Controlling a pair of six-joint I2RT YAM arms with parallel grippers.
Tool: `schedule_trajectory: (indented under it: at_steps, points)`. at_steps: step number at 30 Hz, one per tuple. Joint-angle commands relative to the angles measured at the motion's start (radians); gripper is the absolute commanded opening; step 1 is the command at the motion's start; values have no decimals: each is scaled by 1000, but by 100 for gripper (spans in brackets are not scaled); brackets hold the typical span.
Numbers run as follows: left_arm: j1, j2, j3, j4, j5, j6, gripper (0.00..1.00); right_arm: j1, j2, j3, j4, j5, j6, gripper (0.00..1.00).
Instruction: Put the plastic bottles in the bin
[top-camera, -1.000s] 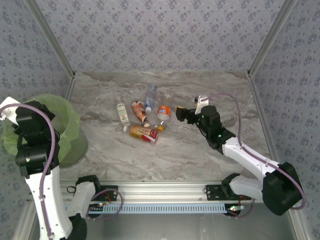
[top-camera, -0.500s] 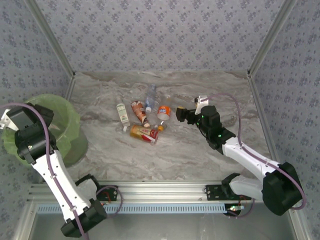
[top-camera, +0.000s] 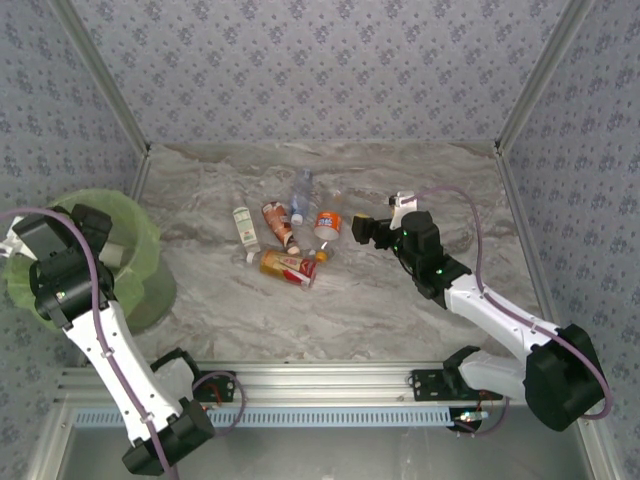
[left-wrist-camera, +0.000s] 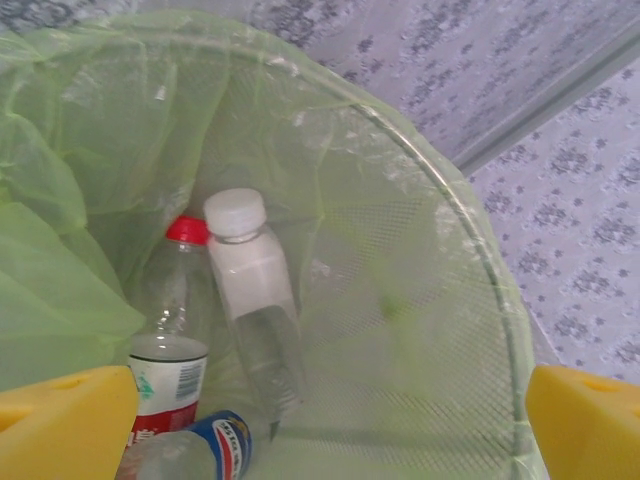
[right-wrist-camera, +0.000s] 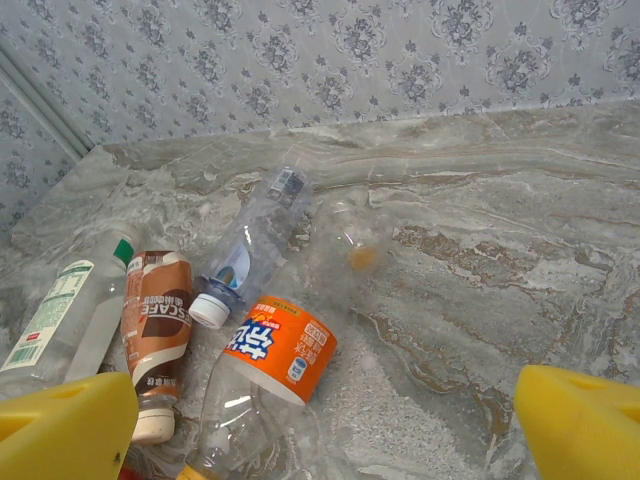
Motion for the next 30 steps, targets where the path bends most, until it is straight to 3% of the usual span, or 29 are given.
schedule_trajectory:
  at_steps: [1,6,12,19,25,30]
  points:
    - [7,-20,27,67,137,32,99,-6,-9,25,-10,16,0,99]
    - [6,-22,56,131,307,41,99,-7,-10,16,12,36,16,99]
    - [-70,-4,139,90,316,67,99,-9,-2,12,12,41,30,99]
    - [-392,11,133,108,119,40,99,-10,-1,10,9,51,16,99]
    - [-711,133,176,102,-122,94,99,-12,-4,5,1,56,16,99]
    - [-877,235,209,116,-241,127,99,-14,-16,-7,-18,60,17,99]
